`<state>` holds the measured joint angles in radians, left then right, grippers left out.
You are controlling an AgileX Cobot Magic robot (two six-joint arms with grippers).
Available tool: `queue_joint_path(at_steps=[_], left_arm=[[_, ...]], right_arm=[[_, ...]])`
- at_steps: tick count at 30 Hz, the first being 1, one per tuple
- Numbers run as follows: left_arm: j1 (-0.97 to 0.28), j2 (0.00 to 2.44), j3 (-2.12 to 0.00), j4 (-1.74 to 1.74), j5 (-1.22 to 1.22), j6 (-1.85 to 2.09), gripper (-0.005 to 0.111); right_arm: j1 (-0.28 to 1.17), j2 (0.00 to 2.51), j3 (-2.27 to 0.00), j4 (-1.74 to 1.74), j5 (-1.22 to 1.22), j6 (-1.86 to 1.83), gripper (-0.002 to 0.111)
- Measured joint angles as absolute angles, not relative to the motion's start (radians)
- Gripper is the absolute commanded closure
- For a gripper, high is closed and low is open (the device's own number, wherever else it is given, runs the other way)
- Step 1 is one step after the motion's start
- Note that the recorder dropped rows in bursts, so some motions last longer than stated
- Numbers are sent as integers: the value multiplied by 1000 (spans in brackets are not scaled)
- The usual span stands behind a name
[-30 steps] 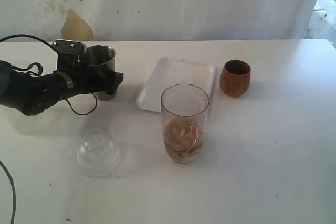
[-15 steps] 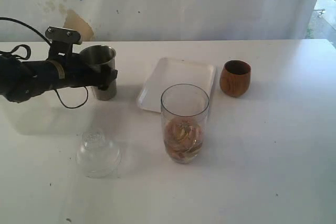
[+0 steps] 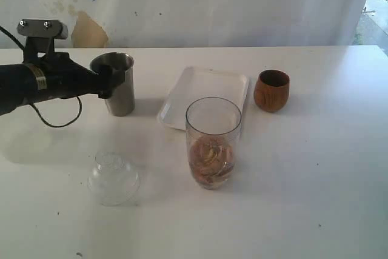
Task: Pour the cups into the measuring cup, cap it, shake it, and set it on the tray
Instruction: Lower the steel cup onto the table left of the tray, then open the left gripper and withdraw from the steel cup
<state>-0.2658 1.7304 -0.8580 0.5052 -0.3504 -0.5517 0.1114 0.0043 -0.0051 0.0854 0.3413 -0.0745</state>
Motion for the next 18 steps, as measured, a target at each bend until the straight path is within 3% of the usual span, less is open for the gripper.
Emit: queue_joint_path(at_steps=[3, 10, 14, 16, 18], left_arm=[[-313, 1622, -854, 521, -226, -573, 2], [-463, 1463, -934, 533, 483, -547, 2], [-518, 1393, -977, 496, 629, -524, 2], [-539, 1373, -984, 486, 658, -522, 7], [-560, 1358, -984, 479, 691, -522, 20]], right_arm=[[111, 4, -5, 85, 341, -75, 108], [111, 4, -5, 85, 341, -75, 108], [111, 4, -5, 85, 341, -75, 108], [111, 4, -5, 85, 341, -75, 108], [111, 4, -5, 85, 341, -75, 108]])
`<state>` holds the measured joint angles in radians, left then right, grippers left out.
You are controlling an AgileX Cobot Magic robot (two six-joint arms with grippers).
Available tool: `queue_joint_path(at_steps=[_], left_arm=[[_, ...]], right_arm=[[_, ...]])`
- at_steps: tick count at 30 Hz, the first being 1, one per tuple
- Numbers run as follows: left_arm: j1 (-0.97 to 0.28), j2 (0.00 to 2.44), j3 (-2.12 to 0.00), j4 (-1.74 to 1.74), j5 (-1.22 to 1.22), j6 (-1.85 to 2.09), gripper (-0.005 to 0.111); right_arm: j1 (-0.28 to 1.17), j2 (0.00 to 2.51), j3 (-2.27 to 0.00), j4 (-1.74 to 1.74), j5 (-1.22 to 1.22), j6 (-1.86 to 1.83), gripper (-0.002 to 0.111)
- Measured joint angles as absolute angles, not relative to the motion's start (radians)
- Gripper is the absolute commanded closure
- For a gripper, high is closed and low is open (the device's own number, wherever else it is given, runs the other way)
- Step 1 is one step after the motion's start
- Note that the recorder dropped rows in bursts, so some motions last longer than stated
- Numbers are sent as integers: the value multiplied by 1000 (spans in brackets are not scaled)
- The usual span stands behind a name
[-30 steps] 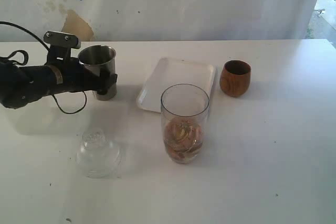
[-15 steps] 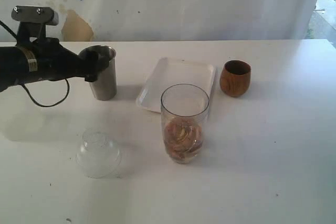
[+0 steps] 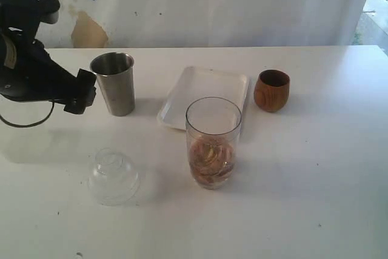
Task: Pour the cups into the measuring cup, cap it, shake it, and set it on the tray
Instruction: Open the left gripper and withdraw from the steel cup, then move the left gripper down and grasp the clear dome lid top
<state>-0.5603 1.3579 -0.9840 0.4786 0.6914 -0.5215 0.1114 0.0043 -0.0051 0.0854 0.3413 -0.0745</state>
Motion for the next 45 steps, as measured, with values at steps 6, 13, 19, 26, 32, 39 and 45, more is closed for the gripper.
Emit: queue_joint_path(at_steps=[6, 13, 19, 26, 32, 39, 45], left_arm=[[-603, 1345, -984, 413, 757, -447, 74], [-618, 1345, -984, 169, 799, -208, 107], [-618, 1345, -991, 136, 856, -146, 107], [-618, 1344, -1100, 81, 1071, -89, 67], [-618, 1355, -1138, -92, 1109, 14, 44], [-618, 1478, -1143, -114, 1072, 31, 46], [-618, 1591, -1143, -63, 979, -6, 46]], right_arm=[[111, 4, -5, 85, 341, -75, 108], [111, 4, -5, 85, 341, -75, 108], [111, 4, -5, 85, 341, -75, 108], [111, 4, -5, 85, 341, -75, 108], [111, 4, -5, 85, 341, -75, 108], [111, 4, -5, 85, 341, -75, 108], [111, 4, -5, 85, 341, -75, 108]])
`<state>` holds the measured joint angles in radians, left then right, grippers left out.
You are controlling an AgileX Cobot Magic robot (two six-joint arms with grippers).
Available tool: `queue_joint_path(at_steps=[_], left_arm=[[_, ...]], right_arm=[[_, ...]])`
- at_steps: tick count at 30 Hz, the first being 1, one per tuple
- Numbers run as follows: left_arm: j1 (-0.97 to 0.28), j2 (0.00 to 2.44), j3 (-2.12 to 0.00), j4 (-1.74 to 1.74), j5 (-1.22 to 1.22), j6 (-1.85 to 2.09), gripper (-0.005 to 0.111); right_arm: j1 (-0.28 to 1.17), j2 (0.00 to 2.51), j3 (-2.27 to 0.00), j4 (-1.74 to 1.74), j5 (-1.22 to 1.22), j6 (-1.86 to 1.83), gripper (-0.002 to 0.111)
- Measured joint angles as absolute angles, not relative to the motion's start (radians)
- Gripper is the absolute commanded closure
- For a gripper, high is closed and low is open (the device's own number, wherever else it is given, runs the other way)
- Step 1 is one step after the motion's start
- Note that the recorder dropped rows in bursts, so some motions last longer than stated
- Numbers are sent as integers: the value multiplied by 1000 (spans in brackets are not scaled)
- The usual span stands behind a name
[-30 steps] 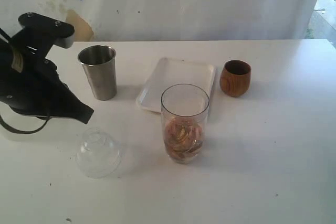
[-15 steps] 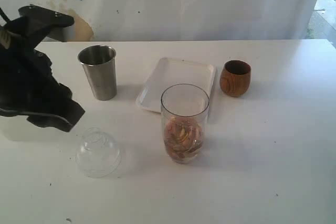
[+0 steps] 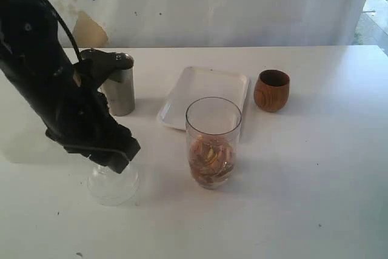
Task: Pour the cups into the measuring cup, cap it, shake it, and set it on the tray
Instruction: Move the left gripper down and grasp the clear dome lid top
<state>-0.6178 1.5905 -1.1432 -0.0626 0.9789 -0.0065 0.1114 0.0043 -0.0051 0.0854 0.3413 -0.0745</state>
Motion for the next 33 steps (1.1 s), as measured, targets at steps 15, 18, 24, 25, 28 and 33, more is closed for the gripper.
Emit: queue_joint_path(at_steps=[15, 18, 24, 25, 28, 33], left_arm=[[-521, 1682, -1143, -10, 882, -85, 46], [-520, 1705, -1143, -63, 873, -55, 46], [-520, 1739, -1143, -105, 858, -8, 46], [-520, 1743, -1143, -105, 851, 0, 46], [-520, 1752, -1143, -105, 828, 0, 46], [-520, 1782, -1143, -105, 820, 0, 46]], right_arm=[[111, 4, -5, 85, 341, -75, 108], [111, 4, -5, 85, 341, -75, 108], [111, 4, -5, 85, 341, -75, 108], [111, 4, -5, 85, 341, -75, 108], [111, 4, -5, 85, 341, -75, 108], [111, 4, -5, 85, 341, -75, 108]])
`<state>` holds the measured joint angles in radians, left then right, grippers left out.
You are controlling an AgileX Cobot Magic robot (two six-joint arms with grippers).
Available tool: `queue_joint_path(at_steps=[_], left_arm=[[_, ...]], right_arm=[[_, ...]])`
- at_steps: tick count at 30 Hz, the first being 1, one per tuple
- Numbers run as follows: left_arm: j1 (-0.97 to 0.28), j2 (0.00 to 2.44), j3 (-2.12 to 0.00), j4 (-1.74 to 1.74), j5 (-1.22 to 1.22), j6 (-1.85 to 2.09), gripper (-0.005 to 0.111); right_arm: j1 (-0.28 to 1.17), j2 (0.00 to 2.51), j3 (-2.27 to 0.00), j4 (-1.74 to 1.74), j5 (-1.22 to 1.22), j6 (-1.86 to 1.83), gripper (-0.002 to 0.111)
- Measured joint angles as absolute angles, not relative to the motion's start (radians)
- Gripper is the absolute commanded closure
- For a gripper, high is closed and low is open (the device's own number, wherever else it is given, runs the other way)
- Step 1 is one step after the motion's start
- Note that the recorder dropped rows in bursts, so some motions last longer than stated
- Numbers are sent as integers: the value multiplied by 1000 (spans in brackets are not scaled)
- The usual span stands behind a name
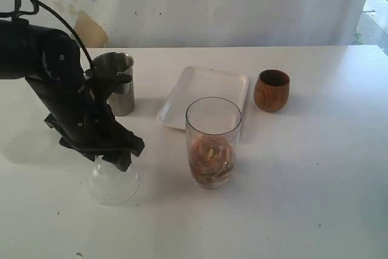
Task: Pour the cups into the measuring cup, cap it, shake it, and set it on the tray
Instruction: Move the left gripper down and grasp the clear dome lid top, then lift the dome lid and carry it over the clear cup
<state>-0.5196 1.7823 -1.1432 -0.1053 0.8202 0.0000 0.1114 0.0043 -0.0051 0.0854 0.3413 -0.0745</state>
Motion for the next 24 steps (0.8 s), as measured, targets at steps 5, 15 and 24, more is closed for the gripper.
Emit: queue_joint_path(at_steps=[5, 15, 24], left_arm=[[-520, 1798, -1143, -92, 826, 0, 57], [-520, 1791, -1145, -83, 844, 142, 107], [-520, 1706, -1301, -48, 1073, 187, 107]], right_arm=[[111, 4, -5, 85, 341, -75, 108], [111, 4, -5, 85, 341, -75, 108], [111, 4, -5, 85, 341, -75, 108]])
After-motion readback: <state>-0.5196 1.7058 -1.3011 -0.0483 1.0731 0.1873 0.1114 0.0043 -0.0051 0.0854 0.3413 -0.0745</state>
